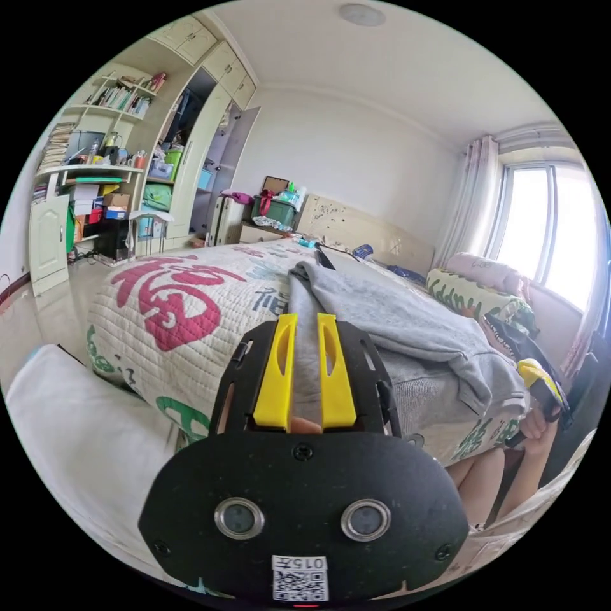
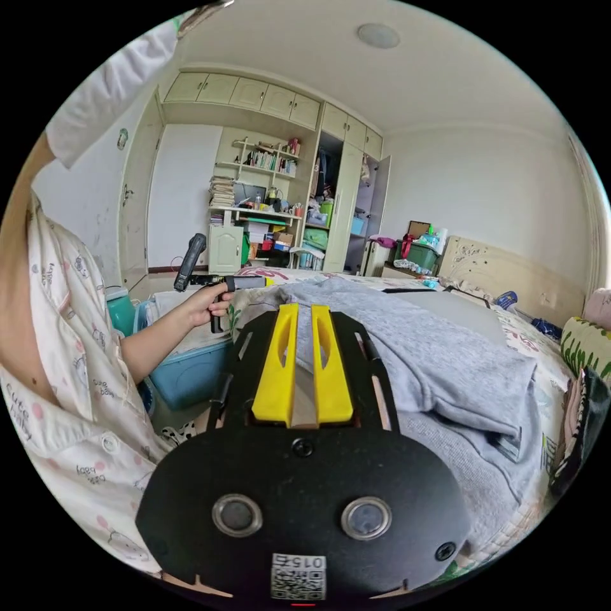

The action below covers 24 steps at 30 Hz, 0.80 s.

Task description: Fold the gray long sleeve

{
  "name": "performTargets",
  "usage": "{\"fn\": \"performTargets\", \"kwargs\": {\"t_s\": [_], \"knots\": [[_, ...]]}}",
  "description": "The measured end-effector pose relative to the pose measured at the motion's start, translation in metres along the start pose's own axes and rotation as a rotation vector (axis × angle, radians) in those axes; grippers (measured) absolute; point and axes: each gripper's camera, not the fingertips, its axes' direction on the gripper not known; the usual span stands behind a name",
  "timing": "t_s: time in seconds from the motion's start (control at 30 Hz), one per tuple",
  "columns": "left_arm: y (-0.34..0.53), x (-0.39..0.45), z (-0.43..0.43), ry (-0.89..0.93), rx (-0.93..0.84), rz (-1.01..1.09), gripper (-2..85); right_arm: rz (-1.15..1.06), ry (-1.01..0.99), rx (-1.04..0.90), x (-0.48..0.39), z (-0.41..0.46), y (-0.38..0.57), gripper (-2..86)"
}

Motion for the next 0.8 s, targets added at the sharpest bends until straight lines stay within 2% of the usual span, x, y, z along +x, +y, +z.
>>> {"fn": "performTargets", "kwargs": {"t_s": [0.13,0.3,0.33,0.43,0.6,0.67,0.8], "knots": [[-0.042,0.045,-0.019,0.141,0.1,0.064,8.9,0.144,0.166,0.049,0.065,-0.064,0.006,8.4],[-0.117,0.174,0.003,0.185,0.138,0.353,8.9,0.282,0.306,0.098,0.128,-0.129,0.025,8.5],[-0.137,0.208,0.017,0.241,0.139,0.404,8.9,0.317,0.336,0.094,0.142,-0.141,0.031,8.5],[-0.19,0.313,0.071,0.404,0.028,0.559,9.2,0.382,0.418,0.065,0.17,-0.165,0.041,8.6],[-0.228,0.516,0.188,0.497,-0.126,0.814,9.9,0.429,0.478,-0.008,0.203,-0.177,0.051,8.8],[-0.234,0.614,0.253,0.554,-0.261,0.879,10.1,0.452,0.466,-0.041,0.221,-0.176,0.054,9.2],[-0.229,0.75,0.337,0.477,-0.408,0.983,11.4,0.422,0.408,-0.091,0.237,-0.167,0.052,11.6]]}}
